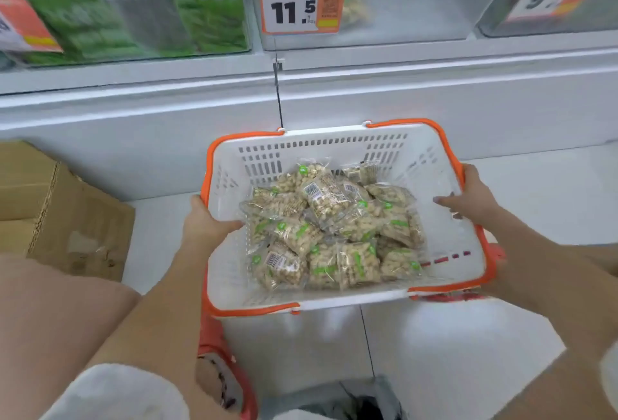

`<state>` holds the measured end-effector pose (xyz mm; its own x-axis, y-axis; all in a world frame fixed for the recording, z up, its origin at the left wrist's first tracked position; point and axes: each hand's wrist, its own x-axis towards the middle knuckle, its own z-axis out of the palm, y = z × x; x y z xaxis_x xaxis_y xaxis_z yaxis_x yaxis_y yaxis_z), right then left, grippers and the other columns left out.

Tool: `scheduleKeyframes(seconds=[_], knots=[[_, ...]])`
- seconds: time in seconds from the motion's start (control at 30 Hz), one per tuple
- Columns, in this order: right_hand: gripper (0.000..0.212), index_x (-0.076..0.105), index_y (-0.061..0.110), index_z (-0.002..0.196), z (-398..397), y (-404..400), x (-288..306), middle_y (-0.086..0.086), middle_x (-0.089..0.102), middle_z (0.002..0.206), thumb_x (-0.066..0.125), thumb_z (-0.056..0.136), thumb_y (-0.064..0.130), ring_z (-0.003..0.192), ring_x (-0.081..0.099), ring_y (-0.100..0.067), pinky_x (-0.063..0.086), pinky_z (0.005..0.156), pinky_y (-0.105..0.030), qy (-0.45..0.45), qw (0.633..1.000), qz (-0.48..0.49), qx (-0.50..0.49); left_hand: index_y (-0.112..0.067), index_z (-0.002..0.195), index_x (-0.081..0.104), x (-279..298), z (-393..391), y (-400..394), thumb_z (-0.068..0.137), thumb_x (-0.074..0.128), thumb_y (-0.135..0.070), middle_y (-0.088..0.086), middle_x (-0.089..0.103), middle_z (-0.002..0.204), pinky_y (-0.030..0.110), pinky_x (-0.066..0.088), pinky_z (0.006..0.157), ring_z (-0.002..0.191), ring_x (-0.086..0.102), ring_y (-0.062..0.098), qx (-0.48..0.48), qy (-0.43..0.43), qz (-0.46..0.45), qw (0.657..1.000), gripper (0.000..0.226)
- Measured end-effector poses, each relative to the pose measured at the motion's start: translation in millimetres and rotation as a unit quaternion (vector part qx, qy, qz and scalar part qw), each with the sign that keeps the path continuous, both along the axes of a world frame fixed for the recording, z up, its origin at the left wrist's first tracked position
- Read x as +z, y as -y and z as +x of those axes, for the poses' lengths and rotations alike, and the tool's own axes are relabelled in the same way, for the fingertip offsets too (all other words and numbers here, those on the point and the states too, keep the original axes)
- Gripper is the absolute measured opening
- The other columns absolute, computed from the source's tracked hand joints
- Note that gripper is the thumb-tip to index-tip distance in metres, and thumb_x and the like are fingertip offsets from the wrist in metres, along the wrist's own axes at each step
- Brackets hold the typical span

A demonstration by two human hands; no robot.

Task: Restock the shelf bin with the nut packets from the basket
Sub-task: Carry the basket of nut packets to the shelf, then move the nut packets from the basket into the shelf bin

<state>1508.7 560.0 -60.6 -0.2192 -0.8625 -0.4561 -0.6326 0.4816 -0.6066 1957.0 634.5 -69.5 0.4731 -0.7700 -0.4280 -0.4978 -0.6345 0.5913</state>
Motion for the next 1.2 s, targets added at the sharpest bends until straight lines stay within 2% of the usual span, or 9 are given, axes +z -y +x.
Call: scheduleKeyframes(seconds=[0.23,0.47,0.63,0.77,0.87,0.97,1.07,1.13,1.2], knots=[[0.086,0.027,0.04,0.143,0,-5,-14,0.003,0.048,0.135,0.078,0.077,0.022,0.099,0.054,-0.02,0.044,0.075,-0.034,-0.033,0.992,-0.098,0.069,-0.011,0.109,0.038,-11,6,-1,0.071,0.082,-0.024,0.01,0.063,0.088,0.046,0.055,0.06,0.069,0.063,0.03,-0.016,0.055,-0.026,0.998,0.06],[0.073,0.035,0.037,0.138,-2,-5,-25,-0.001,0.055,0.094,0.076,0.078,0.028,0.088,0.055,-0.022,0.04,0.068,-0.031,-0.088,0.986,-0.118,0.073,-0.011,0.104,0.038,-18,9,8,0.073,0.08,-0.029,0.008,0.06,0.086,0.038,0.053,0.047,0.058,0.063,0.029,-0.025,0.093,-0.015,0.995,0.056],[0.067,0.033,0.04,0.138,1,-5,-27,-0.004,0.048,0.106,0.07,0.083,0.033,0.085,0.053,-0.019,0.04,0.071,-0.032,-0.108,0.985,-0.118,0.066,-0.012,0.107,0.037,-21,9,10,0.076,0.076,-0.038,0.006,0.059,0.086,0.044,0.057,0.052,0.06,0.063,0.029,-0.029,0.108,-0.018,0.994,0.056],[0.049,0.039,0.03,0.135,8,-9,-28,-0.011,0.048,0.115,0.057,0.089,0.028,0.06,0.054,-0.023,0.038,0.057,-0.029,-0.173,0.973,-0.141,0.058,-0.016,0.115,0.039,-23,6,12,0.078,0.069,-0.048,0.007,0.059,0.101,0.048,0.057,0.06,0.079,0.063,0.028,0.002,0.09,-0.058,0.994,0.057],[0.044,0.05,0.019,0.128,18,-12,-34,-0.017,0.047,0.125,0.058,0.086,0.021,0.096,0.055,-0.033,0.043,0.082,-0.042,-0.268,0.942,-0.193,0.067,-0.011,0.124,0.04,-23,-4,14,0.079,0.064,-0.048,0.016,0.054,0.117,0.052,0.049,0.082,0.105,0.053,0.036,-0.014,0.193,-0.084,0.977,0.063],[0.038,0.056,0.013,0.12,31,-14,-37,-0.021,0.043,0.136,0.061,0.083,0.017,0.128,0.037,-0.038,0.023,0.106,-0.053,-0.331,0.91,-0.24,0.074,-0.012,0.139,0.036,-13,-33,33,0.083,0.062,-0.047,0.02,0.039,0.141,0.056,0.026,0.106,0.131,0.031,0.041,-0.101,0.271,-0.091,0.953,0.071],[0.044,0.046,0.013,0.134,57,-14,-31,-0.013,0.037,0.149,0.056,0.093,0.025,0.128,0.046,-0.03,0.032,0.107,-0.048,-0.198,0.936,-0.232,0.175,-0.022,0.138,0.042,-10,-65,50,0.088,0.05,-0.055,0.011,0.034,0.15,0.058,0.0,0.113,0.143,0.016,0.033,-0.229,0.309,0.006,0.923,0.061],[0.05,0.034,0.02,0.143,83,-15,-26,-0.002,0.038,0.15,0.049,0.098,0.036,0.119,0.055,-0.022,0.043,0.095,-0.039,-0.061,0.965,-0.147,0.208,-0.017,0.137,0.046,-13,-88,52,0.09,0.05,-0.053,0.011,0.044,0.143,0.05,0.02,0.113,0.129,0.042,0.025,-0.266,0.232,0.007,0.936,0.059],[0.057,0.03,0.023,0.144,106,-12,-29,0.002,0.043,0.146,0.05,0.096,0.045,0.114,0.057,-0.018,0.046,0.092,-0.036,-0.005,0.972,-0.075,0.221,-0.01,0.138,0.043,-15,-112,51,0.091,0.053,-0.048,0.009,0.06,0.119,0.031,0.047,0.085,0.08,0.058,0.01,-0.224,0.073,-0.004,0.972,0.062]])
